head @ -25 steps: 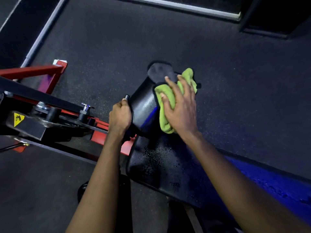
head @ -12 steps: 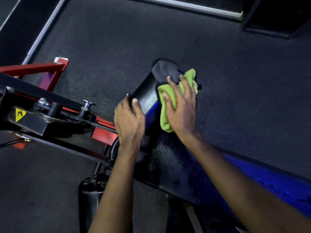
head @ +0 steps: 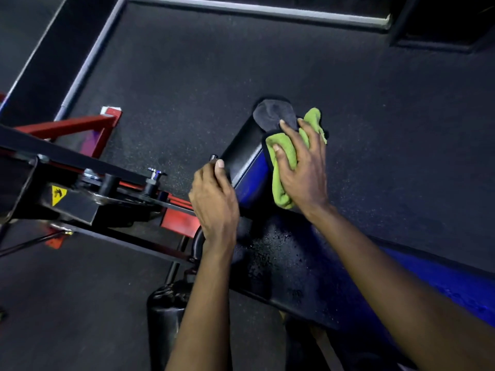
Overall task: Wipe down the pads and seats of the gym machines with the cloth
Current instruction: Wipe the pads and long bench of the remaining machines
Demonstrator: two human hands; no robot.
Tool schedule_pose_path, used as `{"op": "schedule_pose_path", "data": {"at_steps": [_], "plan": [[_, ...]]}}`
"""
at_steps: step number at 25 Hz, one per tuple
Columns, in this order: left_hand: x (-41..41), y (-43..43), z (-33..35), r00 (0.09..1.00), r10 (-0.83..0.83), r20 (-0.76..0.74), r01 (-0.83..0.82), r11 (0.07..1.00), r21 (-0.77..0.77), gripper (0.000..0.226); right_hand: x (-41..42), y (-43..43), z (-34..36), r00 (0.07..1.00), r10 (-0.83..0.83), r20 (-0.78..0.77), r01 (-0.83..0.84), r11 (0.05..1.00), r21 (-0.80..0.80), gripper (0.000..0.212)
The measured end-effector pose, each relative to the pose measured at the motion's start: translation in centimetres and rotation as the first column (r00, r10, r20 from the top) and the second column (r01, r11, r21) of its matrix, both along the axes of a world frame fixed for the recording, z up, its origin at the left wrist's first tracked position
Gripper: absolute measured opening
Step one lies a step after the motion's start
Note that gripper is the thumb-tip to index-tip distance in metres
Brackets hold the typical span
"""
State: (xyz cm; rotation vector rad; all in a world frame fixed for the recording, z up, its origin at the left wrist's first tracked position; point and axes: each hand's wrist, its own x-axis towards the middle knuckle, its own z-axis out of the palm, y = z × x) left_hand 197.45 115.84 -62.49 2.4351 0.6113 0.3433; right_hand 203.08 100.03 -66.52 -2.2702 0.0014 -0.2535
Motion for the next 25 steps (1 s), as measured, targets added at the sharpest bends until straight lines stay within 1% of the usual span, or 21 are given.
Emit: {"op": "schedule_pose_path", "data": {"at_steps": [2, 3, 5, 7, 8, 9, 10, 11, 12, 13, 14, 15, 17, 18, 21, 22, 23, 24, 25], "plan": [[-0.9, -0.9, -0.3, 0.984, -0.042, -0.172, 0.052, 0.997, 0.053, 0.059, 0.0, 0.2, 0.1, 1.000, -0.005, -0.009, 0.005, 1.000, -0.028, 0.049], [-0.9, -1.1, -0.4, 0.973, -0.039, -0.226, 0.053, 0.997, 0.055, 0.063, -0.2, 0.4, 0.3, 1.000, 0.000, -0.013, 0.000, 0.999, -0.041, 0.049], [-0.2, -0.9, -0.3, 0.975, -0.031, -0.221, 0.037, 0.999, 0.020, 0.063, -1.6, 0.5, 0.3, 0.998, 0.058, -0.007, -0.058, 0.995, -0.080, 0.049], [0.5, -0.2, -0.1, 0.980, 0.011, -0.199, -0.017, 1.000, -0.026, 0.060, -3.2, 0.3, 0.1, 0.983, 0.181, 0.017, -0.177, 0.973, -0.147, 0.050], [1.0, 0.2, 0.0, 0.978, 0.025, -0.208, -0.037, 0.998, -0.053, 0.059, -3.7, 0.1, -0.1, 0.971, 0.237, 0.029, -0.227, 0.955, -0.190, 0.051], [1.3, 0.6, 0.2, 0.972, 0.039, -0.230, -0.059, 0.995, -0.084, 0.058, -3.7, -0.2, -0.3, 0.966, 0.255, 0.035, -0.242, 0.946, -0.217, 0.051], [1.6, 0.9, 0.4, 0.967, 0.053, -0.251, -0.085, 0.990, -0.116, 0.058, -3.4, -0.4, -0.5, 0.975, 0.221, 0.033, -0.211, 0.958, -0.192, 0.052], [1.8, 0.9, 0.7, 0.960, 0.061, -0.273, -0.106, 0.983, -0.151, 0.057, -2.9, -0.4, -0.8, 0.991, 0.133, 0.014, -0.131, 0.986, -0.100, 0.052], [2.0, 0.9, 1.0, 0.953, 0.071, -0.294, -0.130, 0.974, -0.186, 0.056, -2.5, -0.2, -1.0, 0.999, 0.015, -0.032, -0.014, 0.999, 0.042, 0.052], [2.1, 0.7, 1.3, 0.951, 0.082, -0.299, -0.151, 0.965, -0.215, 0.055, -2.4, 0.3, -1.2, 0.992, -0.091, -0.086, 0.106, 0.977, 0.186, 0.051], [2.1, 0.6, 1.6, 0.951, 0.092, -0.295, -0.166, 0.957, -0.238, 0.054, -2.5, 0.9, -1.1, 0.977, -0.165, -0.136, 0.198, 0.937, 0.287, 0.050], [2.2, 0.5, 1.8, 0.950, 0.099, -0.295, -0.178, 0.950, -0.255, 0.054, -2.9, 1.7, -1.0, 0.961, -0.211, -0.177, 0.261, 0.904, 0.339, 0.050], [2.2, 0.5, 2.1, 0.941, 0.116, -0.319, -0.209, 0.938, -0.275, 0.053, -4.6, 3.3, -0.6, 0.943, -0.219, -0.252, 0.306, 0.866, 0.395, 0.051], [2.3, 0.6, 2.2, 0.934, 0.121, -0.337, -0.223, 0.933, -0.283, 0.053, -5.7, 3.9, -0.2, 0.943, -0.196, -0.269, 0.295, 0.868, 0.400, 0.052], [2.6, 1.2, 2.2, 0.918, 0.112, -0.380, -0.241, 0.918, -0.313, 0.057, -9.0, 4.4, -0.7, 0.971, -0.076, -0.227, 0.153, 0.926, 0.345, 0.055], [2.6, 1.2, 2.0, 0.920, 0.114, -0.374, -0.241, 0.919, -0.312, 0.058, -8.9, 4.3, -1.0, 0.972, -0.073, -0.222, 0.149, 0.925, 0.350, 0.055], [2.5, 1.1, 2.0, 0.928, 0.122, -0.353, -0.240, 0.919, -0.312, 0.058, -8.0, 4.2, -1.1, 0.960, -0.120, -0.252, 0.209, 0.908, 0.364, 0.055], [2.4, 0.9, 1.9, 0.936, 0.134, -0.325, -0.239, 0.920, -0.311, 0.057, -6.6, 4.0, -1.2, 0.928, -0.174, -0.330, 0.301, 0.872, 0.385, 0.053], [2.3, 0.6, 1.9, 0.943, 0.141, -0.302, -0.236, 0.922, -0.306, 0.056, -5.0, 3.8, -1.5, 0.879, -0.218, -0.423, 0.404, 0.813, 0.420, 0.051]]}}
